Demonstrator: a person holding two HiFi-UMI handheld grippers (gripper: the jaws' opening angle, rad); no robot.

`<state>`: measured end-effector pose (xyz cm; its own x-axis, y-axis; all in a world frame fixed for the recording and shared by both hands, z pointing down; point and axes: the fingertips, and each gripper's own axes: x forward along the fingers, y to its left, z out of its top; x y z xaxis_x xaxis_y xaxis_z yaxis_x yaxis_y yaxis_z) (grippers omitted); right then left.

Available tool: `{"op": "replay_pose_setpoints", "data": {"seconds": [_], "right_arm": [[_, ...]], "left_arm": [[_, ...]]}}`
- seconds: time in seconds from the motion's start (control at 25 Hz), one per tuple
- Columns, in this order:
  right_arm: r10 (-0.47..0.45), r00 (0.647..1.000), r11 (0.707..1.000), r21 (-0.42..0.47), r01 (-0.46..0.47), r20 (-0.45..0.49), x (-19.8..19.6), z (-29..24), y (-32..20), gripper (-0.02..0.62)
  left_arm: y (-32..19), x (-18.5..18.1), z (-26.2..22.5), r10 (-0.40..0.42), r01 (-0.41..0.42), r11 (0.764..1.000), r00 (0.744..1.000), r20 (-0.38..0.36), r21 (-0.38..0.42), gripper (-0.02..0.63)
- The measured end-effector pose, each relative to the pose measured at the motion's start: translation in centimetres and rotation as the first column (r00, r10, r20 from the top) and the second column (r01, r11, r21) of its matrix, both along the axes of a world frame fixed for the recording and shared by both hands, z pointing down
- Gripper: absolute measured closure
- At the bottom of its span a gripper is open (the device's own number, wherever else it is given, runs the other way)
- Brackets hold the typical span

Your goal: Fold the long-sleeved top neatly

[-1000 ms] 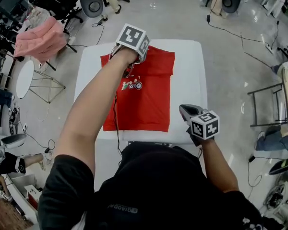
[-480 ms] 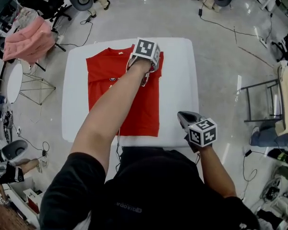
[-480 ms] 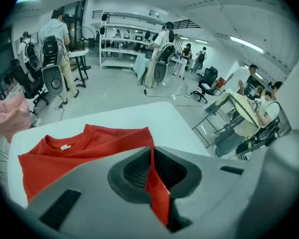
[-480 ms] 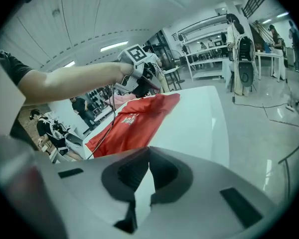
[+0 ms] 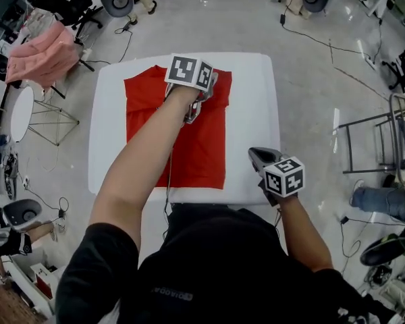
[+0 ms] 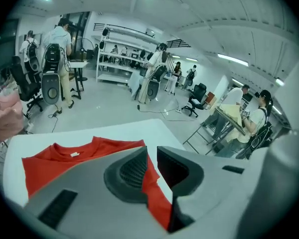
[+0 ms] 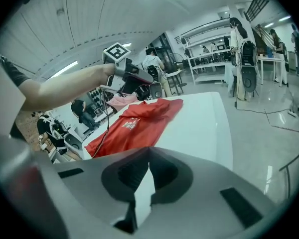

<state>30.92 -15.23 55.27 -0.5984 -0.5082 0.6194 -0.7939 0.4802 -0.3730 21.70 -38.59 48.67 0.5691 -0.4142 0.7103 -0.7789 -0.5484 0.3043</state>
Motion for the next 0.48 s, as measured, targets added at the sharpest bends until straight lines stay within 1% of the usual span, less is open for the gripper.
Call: {"op": "replay_pose_setpoints", "data": {"seconds": [0.16, 0.28, 0.36, 0.48], "right_arm": [[-0.045, 0.999, 0.999, 0.027, 0.045, -0.001, -1.4, -1.0, -0.1, 0.591], [-0.086, 0.996, 0.995, 0.045, 0.086, -0.006, -2.5, -1.4, -0.1, 0.591], [-0.113, 0.994, 0.992, 0.054, 0.114, -0.014, -3.4, -1.7, -0.1, 0.591], [-0.154, 0.987, 0.985, 0.071, 0.156, -0.038, -4.8, -1.9, 0.0, 0.591]], "left_arm": [[1.6, -3.4, -3.1, -0.036, 0.036, 0.998, 0.999, -0.005, 0.055, 0.548], [3.3, -6.0, -5.2, -0.065, 0.063, 0.992, 0.998, 0.009, 0.108, 0.548], [4.7, -7.9, -6.6, -0.078, 0.073, 0.985, 0.997, 0.028, 0.153, 0.549], [7.0, -11.2, -7.8, -0.088, 0.066, 0.972, 0.992, 0.091, 0.225, 0.588]]}}
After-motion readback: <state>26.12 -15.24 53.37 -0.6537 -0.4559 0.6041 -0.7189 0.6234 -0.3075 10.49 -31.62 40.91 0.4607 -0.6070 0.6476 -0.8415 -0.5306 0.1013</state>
